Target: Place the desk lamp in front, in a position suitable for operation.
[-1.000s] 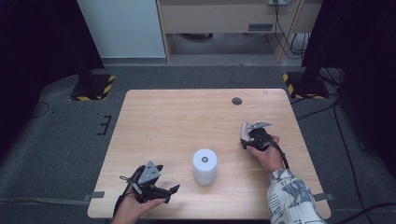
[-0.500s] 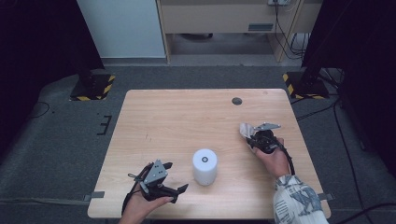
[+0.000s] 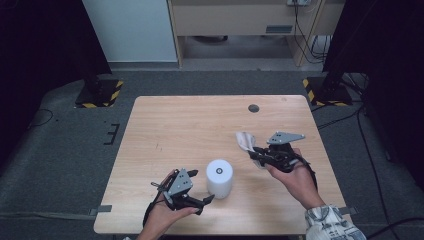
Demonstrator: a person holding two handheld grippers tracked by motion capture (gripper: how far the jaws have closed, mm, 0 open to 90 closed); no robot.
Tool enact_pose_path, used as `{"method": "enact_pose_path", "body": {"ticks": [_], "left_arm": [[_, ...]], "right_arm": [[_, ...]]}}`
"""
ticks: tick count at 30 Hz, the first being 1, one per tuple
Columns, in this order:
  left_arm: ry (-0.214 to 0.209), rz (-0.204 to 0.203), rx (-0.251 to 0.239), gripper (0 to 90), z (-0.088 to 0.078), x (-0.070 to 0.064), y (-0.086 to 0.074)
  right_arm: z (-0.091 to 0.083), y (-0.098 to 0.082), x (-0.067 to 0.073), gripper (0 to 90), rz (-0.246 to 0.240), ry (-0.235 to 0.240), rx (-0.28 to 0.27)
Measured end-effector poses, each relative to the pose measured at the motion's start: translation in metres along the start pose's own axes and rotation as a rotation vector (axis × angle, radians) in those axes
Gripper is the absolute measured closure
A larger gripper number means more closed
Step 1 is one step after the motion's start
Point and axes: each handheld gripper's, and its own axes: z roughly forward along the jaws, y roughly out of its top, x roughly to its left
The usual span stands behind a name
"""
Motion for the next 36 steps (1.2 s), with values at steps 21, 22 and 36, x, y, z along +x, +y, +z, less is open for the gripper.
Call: {"method": "enact_pose_path", "body": {"ticks": [21,22,36], "left_arm": [[-0.047,-0.067,-0.064,1.1,0.044,0.01,0.013],[-0.047,-0.067,-0.064,1.7,0.044,0.01,0.013],[-0.009,-0.033,-0.043,7.7,0.042,0.008,0.016]], "right_arm": [[0.052,0.036,0.058,75.0,-0.111,0.091,0.14],[0.052,0.036,0.058,75.0,-0.111,0.091,0.14],[0.064,0.037,0.079,75.0,-0.144,0.176,0.147]]}}
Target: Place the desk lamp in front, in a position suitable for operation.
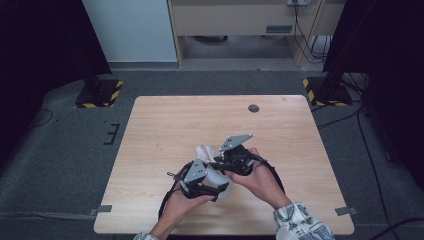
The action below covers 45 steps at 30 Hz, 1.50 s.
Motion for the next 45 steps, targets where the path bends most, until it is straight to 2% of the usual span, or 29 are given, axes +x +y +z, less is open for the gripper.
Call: {"method": "enact_pose_path", "body": {"ticks": [5,10,14,16,17,20,23,28,32,35,36,38,40,45], "left_arm": [[-0.001,0.004,0.002,7.7,0.0,-0.001,0.0],[-0.013,0.003,0.002,7.8,0.0,-0.001,0.0],[-0.005,0.01,0.005,7.9,0.0,-0.001,0.001],[-0.009,0.009,0.004,8.0,0.0,-0.001,0.001],[-0.027,0.004,0.001,8.0,0.001,-0.002,0.0],[-0.014,0.007,0.007,8.0,0.0,-0.001,0.001],[-0.004,0.008,0.009,8.0,0.0,-0.001,0.001],[-0.013,0.004,0.007,8.0,0.0,-0.001,0.0],[0.006,0.008,0.008,8.0,0.0,0.0,0.0],[0.021,0.017,0.009,8.0,-0.001,0.0,0.0],[0.042,0.025,0.01,8.0,-0.002,0.001,0.001],[0.037,0.026,0.008,8.0,-0.001,0.001,0.001],[0.01,0.014,0.007,8.0,-0.001,0.0,0.0],[-0.004,0.013,0.006,8.0,0.0,-0.001,0.0]], "right_arm": [[-0.005,-0.005,0.013,75.0,-0.036,0.04,0.017],[-0.018,-0.014,0.016,75.0,-0.05,0.049,0.034],[-0.029,-0.023,0.01,75.0,-0.036,0.043,0.035],[-0.033,-0.026,0.004,75.0,-0.018,0.03,0.029],[-0.036,-0.029,-0.003,75.0,-0.002,0.012,0.023],[-0.037,-0.028,-0.009,75.1,0.014,-0.006,0.023],[-0.032,-0.022,-0.017,75.1,0.025,-0.027,0.029],[-0.019,-0.009,-0.02,75.1,0.018,-0.042,0.045],[-0.011,-0.002,-0.019,75.1,0.012,-0.04,0.045],[-0.003,0.005,-0.012,75.1,-0.012,-0.03,0.056],[0.001,0.008,-0.007,75.1,-0.029,-0.017,0.059],[0.003,0.01,-0.003,75.1,-0.043,-0.007,0.061],[0.004,0.01,0.0,75.0,-0.047,-0.002,0.062],[0.002,0.008,0.011,75.0,-0.083,0.033,0.073]]}}
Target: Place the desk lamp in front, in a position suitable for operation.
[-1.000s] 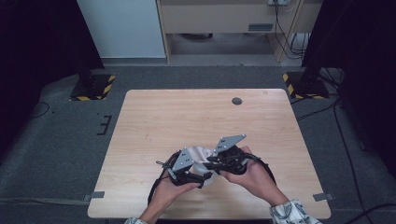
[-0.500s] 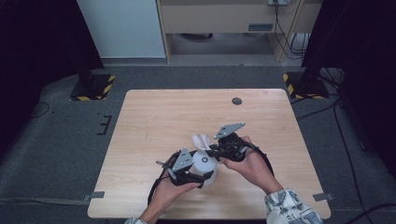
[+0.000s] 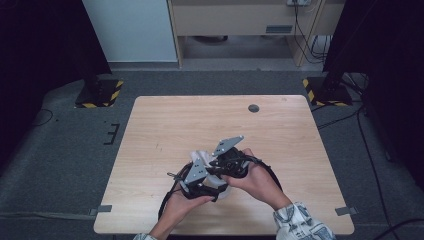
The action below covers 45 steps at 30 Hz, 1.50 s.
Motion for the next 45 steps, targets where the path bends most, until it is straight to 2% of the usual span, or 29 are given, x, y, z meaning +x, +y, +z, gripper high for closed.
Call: {"method": "enact_pose_path", "body": {"ticks": [9,13,22,27,34,37,38,39,45], "left_arm": [[0.002,0.002,0.0,8.0,0.0,0.0,0.0],[0.013,0.006,0.003,8.0,0.0,0.0,0.0],[-0.008,0.002,0.003,8.0,0.0,-0.001,0.0],[-0.004,0.004,0.005,8.0,0.0,-0.001,0.0],[0.003,0.007,0.008,8.0,0.0,0.0,0.0],[0.005,0.008,0.008,8.0,0.0,0.0,0.0],[-0.016,0.004,0.001,8.0,0.001,-0.001,0.0],[-0.016,0.004,0.001,8.0,0.001,-0.001,0.0],[0.014,0.011,0.005,8.0,0.0,0.001,0.0]], "right_arm": [[-0.007,-0.008,0.007,75.1,-0.016,0.029,-0.004],[-0.011,-0.012,0.008,75.1,-0.014,0.032,-0.003],[-0.022,-0.021,0.006,75.1,-0.02,0.02,0.008],[-0.03,-0.029,-0.005,75.1,0.015,-0.001,-0.003],[-0.032,-0.03,-0.017,75.2,0.05,-0.025,-0.003],[-0.03,-0.028,-0.023,75.2,0.069,-0.037,-0.005],[-0.027,-0.025,-0.025,75.2,0.071,-0.043,-0.004],[-0.027,-0.025,-0.025,75.2,0.071,-0.043,-0.004],[-0.016,-0.014,-0.025,75.2,0.065,-0.052,0.001]]}}
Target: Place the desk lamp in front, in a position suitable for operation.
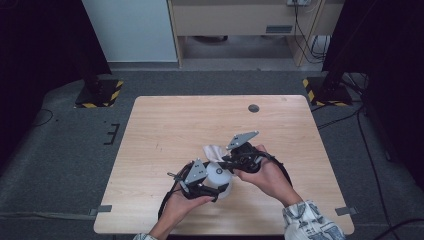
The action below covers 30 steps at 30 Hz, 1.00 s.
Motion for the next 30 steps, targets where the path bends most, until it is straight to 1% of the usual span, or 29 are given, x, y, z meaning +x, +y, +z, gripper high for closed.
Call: {"method": "enact_pose_path", "body": {"ticks": [4,8,11,12,13,14,15,18,19,23,29,30], "left_arm": [[0.0,0.0,0.0,8.0,0.0,0.0,0.0],[-0.003,-0.001,-0.001,8.0,0.0,0.0,0.0],[-0.007,-0.002,-0.001,8.0,0.0,0.0,0.0],[-0.007,-0.002,-0.001,8.0,0.0,0.0,0.0],[-0.007,0.0,-0.001,8.0,0.0,0.0,0.0],[-0.007,0.0,-0.001,8.0,0.0,0.0,0.0],[-0.015,-0.003,-0.001,8.0,0.001,0.0,0.0],[-0.015,-0.002,0.0,8.0,0.001,0.0,0.0],[-0.015,-0.003,0.0,8.0,0.001,-0.001,0.0],[-0.014,-0.002,-0.001,8.0,0.001,-0.001,0.0],[-0.013,0.0,0.0,8.0,0.001,-0.001,-0.001],[0.002,0.006,0.002,8.0,0.0,0.0,0.0]], "right_arm": [[0.007,0.006,0.006,75.2,-0.023,0.006,0.001],[0.01,0.009,0.01,75.2,-0.032,0.012,0.006],[0.012,0.011,0.015,75.2,-0.052,0.027,0.008],[0.012,0.012,0.018,75.2,-0.064,0.038,0.012],[0.013,0.012,0.02,75.2,-0.066,0.042,0.011],[0.013,0.012,0.02,75.2,-0.066,0.042,0.011],[0.013,0.012,0.023,75.2,-0.085,0.051,0.016],[0.013,0.012,0.026,75.2,-0.095,0.061,0.017],[0.012,0.012,0.028,75.2,-0.106,0.07,0.019],[0.009,0.008,0.032,75.2,-0.119,0.084,0.018],[0.002,0.001,0.034,75.2,-0.121,0.095,0.018],[0.0,0.0,0.034,75.2,-0.122,0.096,0.021]]}}
